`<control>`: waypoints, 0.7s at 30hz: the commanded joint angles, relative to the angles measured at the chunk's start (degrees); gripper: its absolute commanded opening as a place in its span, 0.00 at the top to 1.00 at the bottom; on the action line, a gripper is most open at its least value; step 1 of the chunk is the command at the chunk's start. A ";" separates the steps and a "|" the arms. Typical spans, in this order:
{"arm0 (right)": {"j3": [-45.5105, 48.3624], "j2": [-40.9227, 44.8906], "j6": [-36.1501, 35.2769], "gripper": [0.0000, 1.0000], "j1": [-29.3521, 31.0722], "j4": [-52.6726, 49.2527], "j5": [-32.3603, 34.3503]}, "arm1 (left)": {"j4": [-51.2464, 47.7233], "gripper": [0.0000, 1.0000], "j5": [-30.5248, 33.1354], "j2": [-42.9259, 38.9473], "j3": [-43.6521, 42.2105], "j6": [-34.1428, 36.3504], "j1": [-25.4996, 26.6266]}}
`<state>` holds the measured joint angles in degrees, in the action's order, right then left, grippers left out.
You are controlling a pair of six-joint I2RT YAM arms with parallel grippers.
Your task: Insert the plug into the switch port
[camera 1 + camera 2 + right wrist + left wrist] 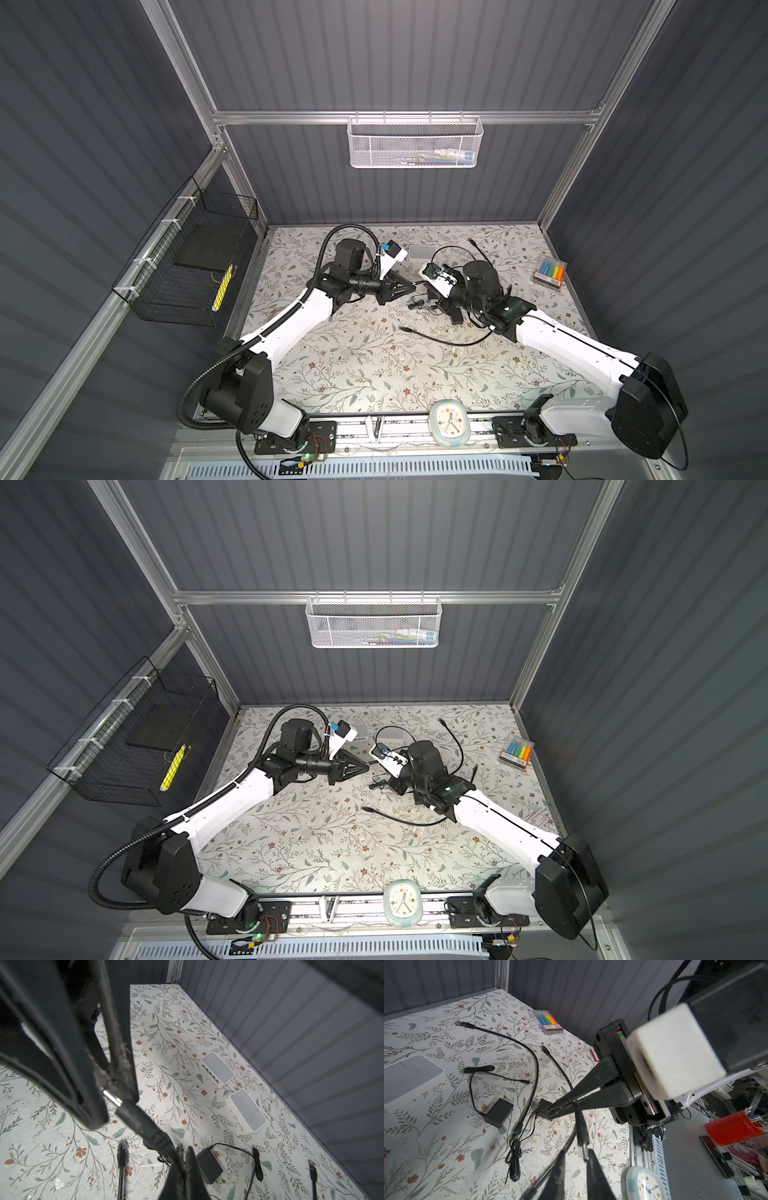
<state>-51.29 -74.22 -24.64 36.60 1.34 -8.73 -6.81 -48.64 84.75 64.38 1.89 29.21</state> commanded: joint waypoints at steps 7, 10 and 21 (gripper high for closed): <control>-1.57 -1.19 -0.33 1.00 0.53 0.44 1.07 | -1.28 0.72 0.03 -2.01 1.12 1.23 0.23; -1.54 -1.43 -0.17 1.00 0.56 0.65 1.17 | -1.36 0.73 -0.18 -2.00 1.14 1.23 0.18; -1.80 -2.03 0.03 1.00 0.59 0.68 1.61 | -0.93 0.78 -0.07 -1.62 0.76 1.20 0.23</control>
<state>-51.35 -75.57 -24.67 36.91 1.56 -7.46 -6.83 -48.42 84.20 64.38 2.35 29.21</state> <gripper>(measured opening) 0.044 0.227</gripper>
